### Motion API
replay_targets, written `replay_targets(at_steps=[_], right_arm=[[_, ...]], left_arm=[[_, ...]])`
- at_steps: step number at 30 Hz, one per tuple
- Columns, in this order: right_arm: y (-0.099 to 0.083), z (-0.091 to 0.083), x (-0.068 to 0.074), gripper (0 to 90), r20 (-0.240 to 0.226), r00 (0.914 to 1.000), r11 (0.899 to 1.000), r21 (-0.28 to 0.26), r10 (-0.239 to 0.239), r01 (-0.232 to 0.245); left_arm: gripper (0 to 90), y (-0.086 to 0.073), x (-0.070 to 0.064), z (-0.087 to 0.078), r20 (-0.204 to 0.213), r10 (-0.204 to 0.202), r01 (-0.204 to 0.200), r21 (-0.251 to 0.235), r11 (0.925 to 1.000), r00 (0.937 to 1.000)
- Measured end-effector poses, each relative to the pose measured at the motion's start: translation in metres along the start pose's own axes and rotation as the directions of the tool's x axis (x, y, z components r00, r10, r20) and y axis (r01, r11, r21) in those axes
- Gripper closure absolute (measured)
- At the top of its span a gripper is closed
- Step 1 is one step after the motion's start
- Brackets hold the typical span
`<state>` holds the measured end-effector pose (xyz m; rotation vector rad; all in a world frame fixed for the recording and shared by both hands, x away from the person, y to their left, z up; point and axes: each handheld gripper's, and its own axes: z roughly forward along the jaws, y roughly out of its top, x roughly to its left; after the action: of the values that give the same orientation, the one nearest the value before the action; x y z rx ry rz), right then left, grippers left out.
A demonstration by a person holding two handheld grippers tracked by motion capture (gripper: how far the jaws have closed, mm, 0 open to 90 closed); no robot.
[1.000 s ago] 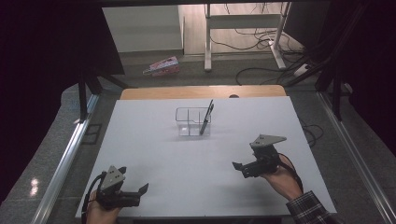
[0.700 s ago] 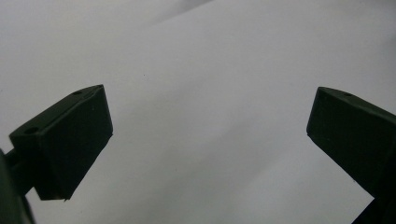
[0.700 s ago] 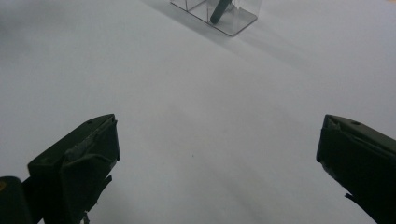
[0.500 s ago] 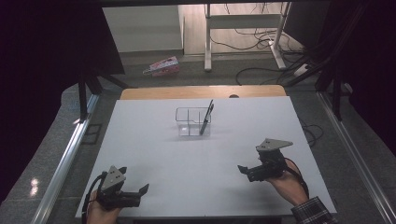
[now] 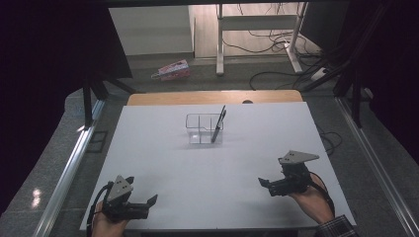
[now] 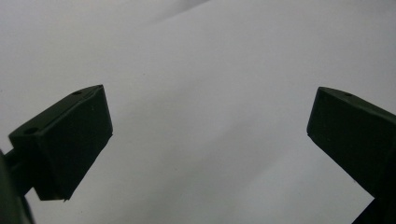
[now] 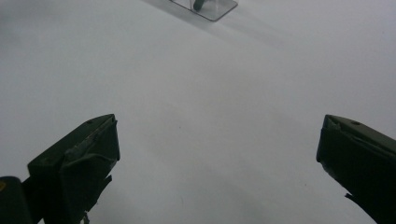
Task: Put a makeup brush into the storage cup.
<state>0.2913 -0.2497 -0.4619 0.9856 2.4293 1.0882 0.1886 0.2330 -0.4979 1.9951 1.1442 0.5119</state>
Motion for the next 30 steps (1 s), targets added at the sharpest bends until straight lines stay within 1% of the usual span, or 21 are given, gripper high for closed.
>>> replay_targets(at_steps=[15, 16, 30], right_arm=[[-0.017, -0.013, -0.006, 0.0, 0.041, 0.9988, 1.000, 0.018, 0.025, -0.025], [-0.018, -0.014, -0.007, 0.0, 0.043, 0.9989, 1.000, 0.020, 0.020, -0.021], [-0.032, -0.025, -0.009, 0.0, 0.078, 0.9963, 0.999, 0.034, 0.035, -0.037]], left_arm=[[0.5, 0.000, 0.000, 0.000, 0.001, 0.002, -0.002, 0.000, 1.0000, 1.0000], [0.5, 0.000, 0.000, 0.000, 0.000, 0.003, -0.003, 0.001, 1.0000, 1.0000], [0.5, 0.000, 0.000, 0.000, 0.000, 0.001, -0.001, 0.001, 1.0000, 1.0000]])
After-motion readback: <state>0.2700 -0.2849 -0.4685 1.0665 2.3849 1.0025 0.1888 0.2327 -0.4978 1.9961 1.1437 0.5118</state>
